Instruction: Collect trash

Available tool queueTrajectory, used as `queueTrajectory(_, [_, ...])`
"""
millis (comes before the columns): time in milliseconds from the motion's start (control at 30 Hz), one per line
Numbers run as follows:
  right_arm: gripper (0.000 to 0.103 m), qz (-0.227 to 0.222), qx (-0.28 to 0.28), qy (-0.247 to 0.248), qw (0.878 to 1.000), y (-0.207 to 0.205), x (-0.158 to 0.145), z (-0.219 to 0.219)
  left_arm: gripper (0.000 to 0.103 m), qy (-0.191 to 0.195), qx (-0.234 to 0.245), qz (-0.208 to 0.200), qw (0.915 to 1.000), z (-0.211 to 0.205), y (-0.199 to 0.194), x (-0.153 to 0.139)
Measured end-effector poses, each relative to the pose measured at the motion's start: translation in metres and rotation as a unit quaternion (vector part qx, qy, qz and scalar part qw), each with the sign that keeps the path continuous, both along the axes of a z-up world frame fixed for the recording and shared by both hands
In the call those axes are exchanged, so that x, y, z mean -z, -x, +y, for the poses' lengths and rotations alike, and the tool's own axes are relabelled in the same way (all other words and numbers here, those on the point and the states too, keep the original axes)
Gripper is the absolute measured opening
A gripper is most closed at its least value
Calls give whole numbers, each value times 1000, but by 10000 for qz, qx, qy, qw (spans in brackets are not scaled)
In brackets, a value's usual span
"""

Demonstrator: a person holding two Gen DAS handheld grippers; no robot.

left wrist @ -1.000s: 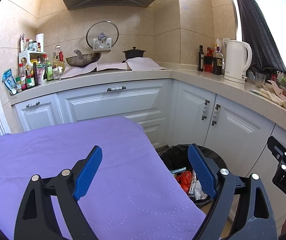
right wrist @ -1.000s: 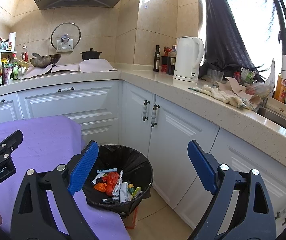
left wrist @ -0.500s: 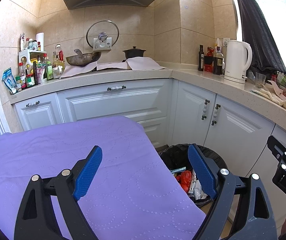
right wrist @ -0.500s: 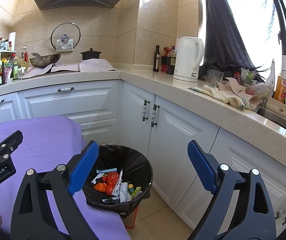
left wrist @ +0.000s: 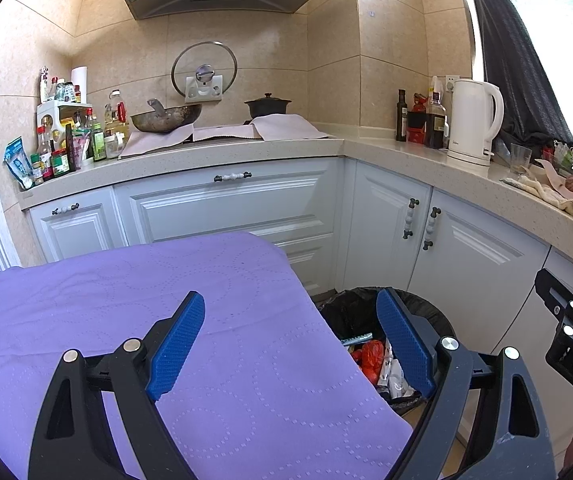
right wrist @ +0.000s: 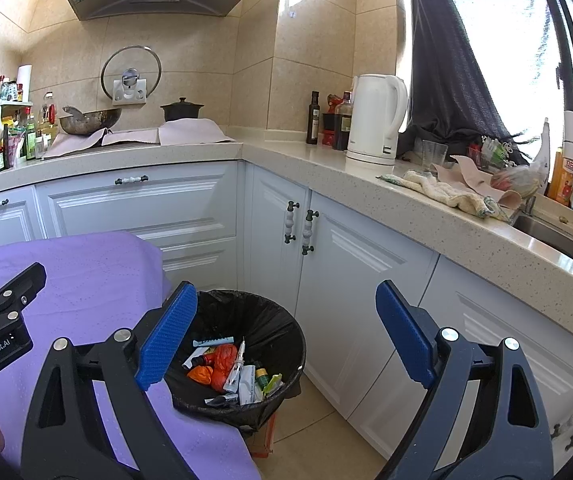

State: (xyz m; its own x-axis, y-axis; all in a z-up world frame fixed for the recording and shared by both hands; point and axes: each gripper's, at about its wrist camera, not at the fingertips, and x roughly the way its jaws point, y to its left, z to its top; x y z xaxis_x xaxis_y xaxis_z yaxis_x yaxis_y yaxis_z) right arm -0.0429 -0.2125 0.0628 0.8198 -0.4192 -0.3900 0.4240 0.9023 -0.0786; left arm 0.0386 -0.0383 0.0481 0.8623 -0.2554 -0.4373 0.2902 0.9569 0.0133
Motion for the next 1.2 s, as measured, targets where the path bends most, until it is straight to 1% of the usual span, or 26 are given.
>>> queueTrajectory(267, [89,-18,7,6,10000,2,-1,0,85,-34,19,-33,10000,-1,1,1])
queueTrajectory(867, [89,-33,12,14,10000,4,-4,0,85,47,33,-50,10000,-1,5,-1])
queueTrajectory(1200, [89,-30,15,21,10000,4,-3,0,85,16,3,-137,9999,-3,9,-4])
